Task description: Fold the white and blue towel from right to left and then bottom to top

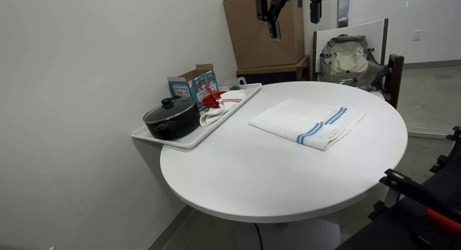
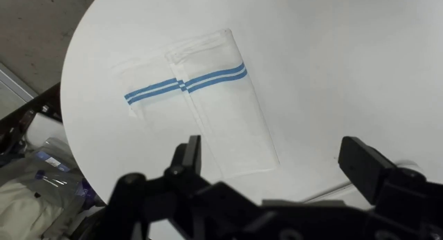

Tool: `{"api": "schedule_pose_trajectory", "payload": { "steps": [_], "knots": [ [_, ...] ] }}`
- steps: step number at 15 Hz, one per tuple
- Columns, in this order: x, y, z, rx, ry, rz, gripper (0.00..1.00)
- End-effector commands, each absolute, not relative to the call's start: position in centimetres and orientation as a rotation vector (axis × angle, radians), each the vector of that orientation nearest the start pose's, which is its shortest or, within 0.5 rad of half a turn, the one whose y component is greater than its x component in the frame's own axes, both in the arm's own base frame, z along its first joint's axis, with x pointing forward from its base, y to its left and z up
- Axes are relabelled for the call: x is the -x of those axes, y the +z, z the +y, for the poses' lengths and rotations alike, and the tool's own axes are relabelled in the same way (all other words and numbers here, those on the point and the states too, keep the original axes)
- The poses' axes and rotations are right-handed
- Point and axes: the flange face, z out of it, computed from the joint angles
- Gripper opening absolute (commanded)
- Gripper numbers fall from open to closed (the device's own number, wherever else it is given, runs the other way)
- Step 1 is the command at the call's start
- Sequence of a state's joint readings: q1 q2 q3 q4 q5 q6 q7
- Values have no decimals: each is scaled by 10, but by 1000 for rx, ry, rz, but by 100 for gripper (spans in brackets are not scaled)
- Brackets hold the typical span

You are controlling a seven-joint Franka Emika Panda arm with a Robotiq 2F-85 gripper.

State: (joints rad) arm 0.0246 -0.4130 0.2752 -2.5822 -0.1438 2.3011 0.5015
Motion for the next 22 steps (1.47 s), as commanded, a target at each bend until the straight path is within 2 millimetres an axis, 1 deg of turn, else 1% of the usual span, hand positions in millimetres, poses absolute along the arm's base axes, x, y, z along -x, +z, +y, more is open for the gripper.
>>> {"api": "schedule_pose_trajectory", "payload": {
  "steps": [1, 3, 5, 6, 7, 9, 10, 11, 12, 13, 14, 16, 20, 22],
  "knots": [
    [-413, 412, 109, 3232, -377, 316, 100],
    [-430, 423, 81, 3161, -432, 474, 100],
    [-440, 435, 37, 3078, -449, 623, 100],
    [-444, 438, 10, 3034, -439, 700, 100],
    [-445, 440, -14, 2995, -429, 774, 100],
    [-446, 434, -60, 2937, -404, 873, 100],
    [-447, 424, -80, 2918, -379, 887, 100],
    [-448, 418, -95, 2897, -369, 889, 100],
    [-451, 402, -111, 2877, -353, 883, 100],
    [-455, 391, -122, 2864, -330, 889, 100],
    [-463, 372, -134, 2859, -295, 899, 100],
    [-475, 343, -149, 2858, -237, 926, 100],
    [-501, 287, -169, 2892, -97, 984, 100],
    [-512, 266, -176, 2895, -33, 1024, 100]
  ]
}}
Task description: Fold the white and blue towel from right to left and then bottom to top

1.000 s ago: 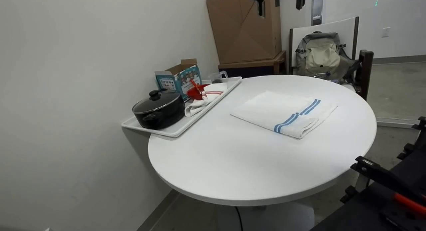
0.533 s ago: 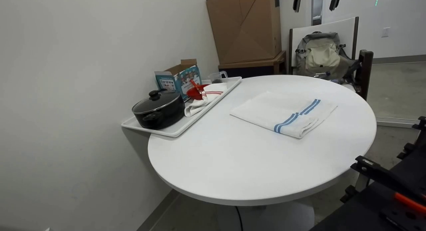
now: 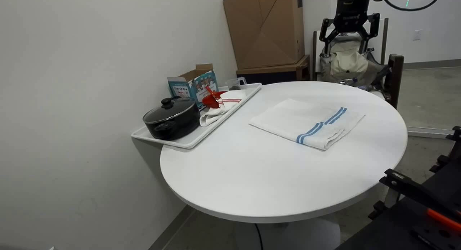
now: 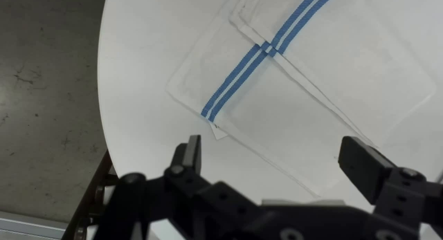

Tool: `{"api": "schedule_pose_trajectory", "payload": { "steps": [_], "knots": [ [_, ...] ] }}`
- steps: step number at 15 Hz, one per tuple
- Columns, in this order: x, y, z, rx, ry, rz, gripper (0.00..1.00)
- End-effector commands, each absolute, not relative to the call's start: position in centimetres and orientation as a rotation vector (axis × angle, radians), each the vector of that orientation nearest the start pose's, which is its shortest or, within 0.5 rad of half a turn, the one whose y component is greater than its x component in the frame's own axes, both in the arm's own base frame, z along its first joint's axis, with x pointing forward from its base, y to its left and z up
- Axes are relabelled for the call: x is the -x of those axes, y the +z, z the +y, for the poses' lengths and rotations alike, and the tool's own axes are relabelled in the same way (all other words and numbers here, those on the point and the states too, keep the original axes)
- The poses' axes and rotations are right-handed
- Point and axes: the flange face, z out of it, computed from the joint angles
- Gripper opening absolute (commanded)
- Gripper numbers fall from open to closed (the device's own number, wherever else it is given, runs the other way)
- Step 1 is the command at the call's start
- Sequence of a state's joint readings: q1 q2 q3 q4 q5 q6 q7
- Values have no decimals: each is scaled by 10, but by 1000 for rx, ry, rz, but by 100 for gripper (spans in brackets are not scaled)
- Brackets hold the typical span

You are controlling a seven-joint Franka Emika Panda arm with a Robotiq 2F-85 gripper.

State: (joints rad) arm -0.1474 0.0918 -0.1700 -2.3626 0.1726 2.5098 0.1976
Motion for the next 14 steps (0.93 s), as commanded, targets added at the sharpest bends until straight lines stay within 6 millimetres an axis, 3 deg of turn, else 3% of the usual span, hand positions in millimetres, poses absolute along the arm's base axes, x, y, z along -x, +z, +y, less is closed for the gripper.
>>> {"api": "schedule_pose_trajectory", "payload": {
  "steps": [1, 9, 14],
  "knots": [
    [-516, 257, -179, 2901, -24, 1060, 100],
    [-533, 196, -186, 2794, -45, 1239, 100],
    [-524, 130, -187, 2822, 113, 1229, 100]
  ]
}}
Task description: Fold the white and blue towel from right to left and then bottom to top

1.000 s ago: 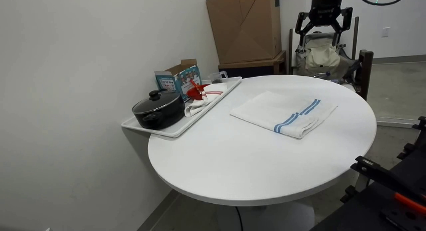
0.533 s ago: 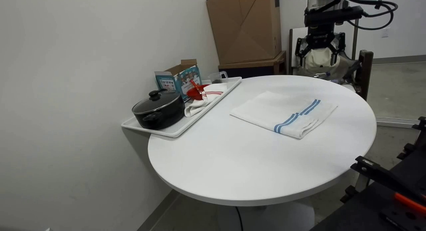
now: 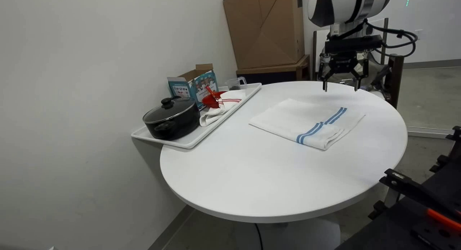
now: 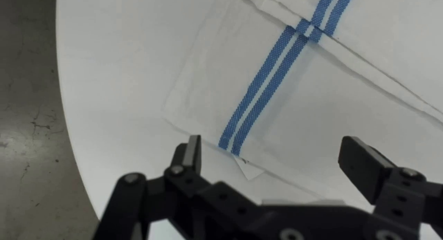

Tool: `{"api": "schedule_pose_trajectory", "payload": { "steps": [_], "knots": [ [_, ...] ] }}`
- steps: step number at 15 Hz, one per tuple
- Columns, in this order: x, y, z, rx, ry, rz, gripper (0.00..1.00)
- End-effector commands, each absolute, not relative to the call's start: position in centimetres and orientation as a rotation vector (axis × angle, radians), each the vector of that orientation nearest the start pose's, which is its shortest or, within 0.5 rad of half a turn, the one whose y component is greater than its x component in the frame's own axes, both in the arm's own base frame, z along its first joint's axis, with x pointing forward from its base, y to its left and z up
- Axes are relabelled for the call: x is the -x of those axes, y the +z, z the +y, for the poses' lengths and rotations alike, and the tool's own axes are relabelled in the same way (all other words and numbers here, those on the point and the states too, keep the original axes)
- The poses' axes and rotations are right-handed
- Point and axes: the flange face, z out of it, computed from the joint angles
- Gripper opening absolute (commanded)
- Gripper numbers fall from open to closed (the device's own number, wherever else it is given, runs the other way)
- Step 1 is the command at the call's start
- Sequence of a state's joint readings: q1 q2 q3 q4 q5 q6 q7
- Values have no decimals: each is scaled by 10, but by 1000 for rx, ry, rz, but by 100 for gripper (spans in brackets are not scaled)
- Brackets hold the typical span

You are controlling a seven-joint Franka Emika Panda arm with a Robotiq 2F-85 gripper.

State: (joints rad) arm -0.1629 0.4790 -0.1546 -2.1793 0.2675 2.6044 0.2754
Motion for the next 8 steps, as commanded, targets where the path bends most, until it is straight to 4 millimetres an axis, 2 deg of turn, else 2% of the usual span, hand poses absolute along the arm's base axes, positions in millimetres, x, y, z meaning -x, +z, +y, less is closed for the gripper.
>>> {"api": "schedule_pose_trajectory", "payload": {
  "steps": [1, 4, 8],
  "knots": [
    [-522, 120, -189, 2821, 141, 1231, 100],
    [-510, 101, -202, 2810, 204, 1264, 100],
    [-496, 96, -220, 2790, 234, 1318, 100]
  ]
}}
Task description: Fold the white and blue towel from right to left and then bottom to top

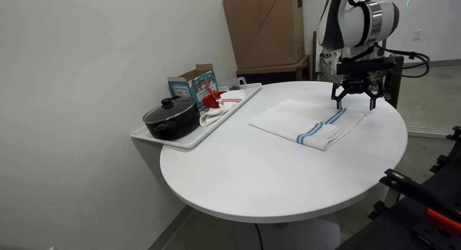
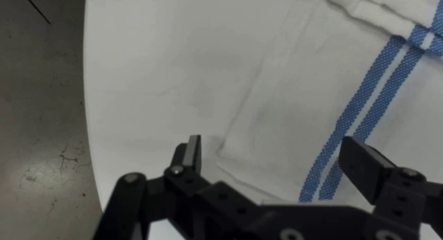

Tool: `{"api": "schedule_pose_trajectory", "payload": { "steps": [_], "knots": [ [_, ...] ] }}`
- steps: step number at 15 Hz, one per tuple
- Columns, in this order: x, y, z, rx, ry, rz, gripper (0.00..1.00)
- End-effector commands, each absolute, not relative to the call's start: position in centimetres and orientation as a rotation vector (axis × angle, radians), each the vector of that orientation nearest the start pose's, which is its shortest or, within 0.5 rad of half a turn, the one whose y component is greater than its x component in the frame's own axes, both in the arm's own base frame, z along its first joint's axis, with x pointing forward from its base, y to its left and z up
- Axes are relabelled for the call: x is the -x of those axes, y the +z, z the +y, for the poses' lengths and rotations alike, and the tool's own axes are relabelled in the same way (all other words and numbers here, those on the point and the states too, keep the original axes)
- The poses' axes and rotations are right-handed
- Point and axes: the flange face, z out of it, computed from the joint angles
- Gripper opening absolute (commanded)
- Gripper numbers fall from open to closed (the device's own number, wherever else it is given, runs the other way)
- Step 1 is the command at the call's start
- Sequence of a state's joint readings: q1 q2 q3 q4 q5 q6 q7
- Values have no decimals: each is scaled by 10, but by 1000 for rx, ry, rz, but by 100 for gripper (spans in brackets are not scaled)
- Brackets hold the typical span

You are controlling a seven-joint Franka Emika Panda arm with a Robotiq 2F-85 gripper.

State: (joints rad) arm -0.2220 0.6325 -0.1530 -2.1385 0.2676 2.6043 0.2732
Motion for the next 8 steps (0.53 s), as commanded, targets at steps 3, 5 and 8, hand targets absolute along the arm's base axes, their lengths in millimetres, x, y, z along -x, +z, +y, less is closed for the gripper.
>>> {"api": "schedule_pose_trajectory", "payload": {
  "steps": [3, 5, 8],
  "knots": [
    [-495, 95, -228, 2785, 231, 1320, 100],
    [-498, 94, -228, 2794, 224, 1307, 100],
    [-508, 93, -226, 2822, 225, 1250, 100]
  ]
}}
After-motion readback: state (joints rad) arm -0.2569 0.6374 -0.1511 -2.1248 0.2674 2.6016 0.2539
